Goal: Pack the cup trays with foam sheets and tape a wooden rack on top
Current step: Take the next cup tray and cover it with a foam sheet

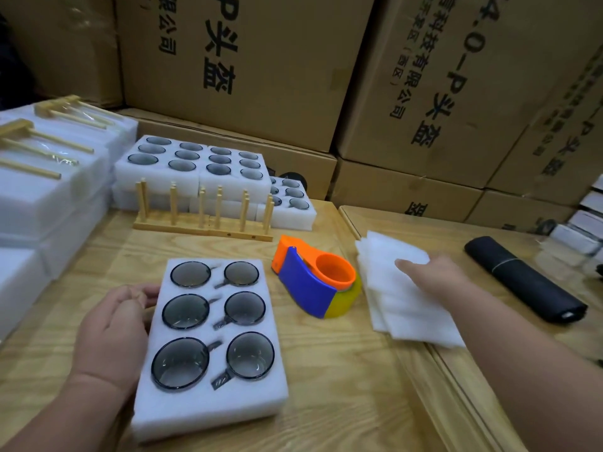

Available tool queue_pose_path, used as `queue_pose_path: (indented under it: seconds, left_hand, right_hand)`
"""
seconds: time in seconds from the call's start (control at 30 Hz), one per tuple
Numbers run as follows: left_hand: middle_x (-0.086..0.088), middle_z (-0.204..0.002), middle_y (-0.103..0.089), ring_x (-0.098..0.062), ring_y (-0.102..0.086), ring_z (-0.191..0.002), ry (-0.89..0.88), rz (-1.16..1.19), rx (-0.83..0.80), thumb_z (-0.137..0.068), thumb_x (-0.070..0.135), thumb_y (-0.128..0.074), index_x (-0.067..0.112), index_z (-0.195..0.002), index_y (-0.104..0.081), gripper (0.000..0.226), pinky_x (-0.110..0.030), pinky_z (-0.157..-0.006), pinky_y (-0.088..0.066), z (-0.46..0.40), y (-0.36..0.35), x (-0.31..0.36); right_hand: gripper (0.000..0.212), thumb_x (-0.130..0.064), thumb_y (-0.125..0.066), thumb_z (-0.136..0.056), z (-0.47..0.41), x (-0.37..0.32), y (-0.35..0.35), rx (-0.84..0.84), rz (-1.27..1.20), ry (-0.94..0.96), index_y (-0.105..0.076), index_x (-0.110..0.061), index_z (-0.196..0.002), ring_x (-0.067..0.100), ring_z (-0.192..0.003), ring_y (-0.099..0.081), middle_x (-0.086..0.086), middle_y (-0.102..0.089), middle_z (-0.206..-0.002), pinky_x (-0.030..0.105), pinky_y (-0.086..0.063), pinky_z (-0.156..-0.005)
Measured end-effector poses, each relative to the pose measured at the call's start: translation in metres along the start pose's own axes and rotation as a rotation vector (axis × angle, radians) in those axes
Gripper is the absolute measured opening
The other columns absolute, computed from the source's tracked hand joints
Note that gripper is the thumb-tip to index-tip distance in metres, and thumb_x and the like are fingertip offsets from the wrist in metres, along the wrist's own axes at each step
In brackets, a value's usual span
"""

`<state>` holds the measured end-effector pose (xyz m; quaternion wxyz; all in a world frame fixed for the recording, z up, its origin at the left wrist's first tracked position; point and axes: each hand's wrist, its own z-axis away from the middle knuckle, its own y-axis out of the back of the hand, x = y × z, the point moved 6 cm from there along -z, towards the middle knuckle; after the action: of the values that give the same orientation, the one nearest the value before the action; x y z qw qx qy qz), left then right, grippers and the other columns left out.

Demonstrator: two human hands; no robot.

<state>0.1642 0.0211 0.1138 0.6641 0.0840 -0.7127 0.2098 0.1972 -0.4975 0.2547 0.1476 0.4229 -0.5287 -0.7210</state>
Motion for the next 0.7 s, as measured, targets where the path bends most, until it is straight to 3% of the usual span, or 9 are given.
queue_pose_path:
  seconds: [0.13,0.27,0.37,0.47,0.6,0.7]
  left_hand:
    - [-0.008,-0.099,-0.078,-0.028,-0.074,-0.078,-0.027,0.07,-0.023,-0.066,0.015,-0.044,0.023,-0.068,-0.065,0.023,-0.051,-0.071,-0.057,0.016,-0.017,0.023]
    - [-0.008,-0.099,-0.078,-0.037,-0.071,-0.084,-0.037,0.072,-0.025,-0.07,0.01,-0.041,0.022,-0.067,-0.064,0.026,-0.059,-0.075,-0.055,0.019,-0.018,0.025]
    - [-0.008,-0.103,-0.077,-0.041,-0.07,-0.087,-0.039,0.059,-0.014,-0.071,0.011,-0.041,0.019,-0.067,-0.062,0.023,-0.063,-0.077,-0.055,0.016,-0.017,0.021]
    - [-0.006,-0.101,-0.077,-0.038,-0.07,-0.086,-0.034,0.069,0.003,-0.07,0.008,-0.041,0.019,-0.064,-0.061,0.024,-0.057,-0.076,-0.054,0.018,-0.019,0.023]
    - [-0.005,-0.097,-0.078,-0.027,-0.07,-0.077,-0.031,0.06,0.001,-0.072,0.011,-0.042,0.019,-0.067,-0.066,0.026,-0.046,-0.073,-0.054,0.021,-0.022,0.027]
    - [-0.001,-0.089,-0.078,-0.02,-0.07,-0.071,-0.041,0.046,0.0,-0.071,0.016,-0.043,0.022,-0.07,-0.069,0.027,-0.04,-0.072,-0.052,0.024,-0.023,0.032]
  right_hand:
    - [0.092,-0.074,-0.078,-0.066,-0.005,0.008,-0.011,-0.118,-0.064,0.0,-0.054,-0.018,-0.134,0.026,-0.103,-0.055,0.002,-0.059,-0.122,0.038,-0.042,-0.082]
    - [0.099,-0.076,-0.078,-0.063,-0.007,0.008,-0.012,-0.036,-0.023,0.03,-0.05,-0.018,-0.138,0.029,-0.115,-0.057,0.003,-0.06,-0.128,0.041,-0.047,-0.093]
    - [0.102,-0.076,-0.078,-0.064,-0.006,0.006,-0.011,-0.004,-0.018,0.046,-0.047,-0.017,-0.141,0.028,-0.11,-0.056,0.004,-0.059,-0.128,0.039,-0.043,-0.084]
    - [0.105,-0.074,-0.079,-0.065,-0.005,0.004,-0.009,0.009,0.0,0.059,-0.042,-0.018,-0.146,0.026,-0.11,-0.053,0.003,-0.057,-0.138,0.038,-0.04,-0.08]
    - [0.115,-0.071,-0.084,-0.06,-0.003,-0.001,0.0,0.1,0.021,0.082,-0.033,-0.027,-0.154,0.033,-0.138,-0.043,0.006,-0.048,-0.148,0.048,-0.044,-0.103]
    - [0.108,-0.062,-0.087,-0.064,0.001,-0.007,0.014,0.213,0.018,0.113,-0.033,-0.032,-0.153,0.037,-0.137,-0.043,0.012,-0.044,-0.149,0.053,-0.039,-0.111]
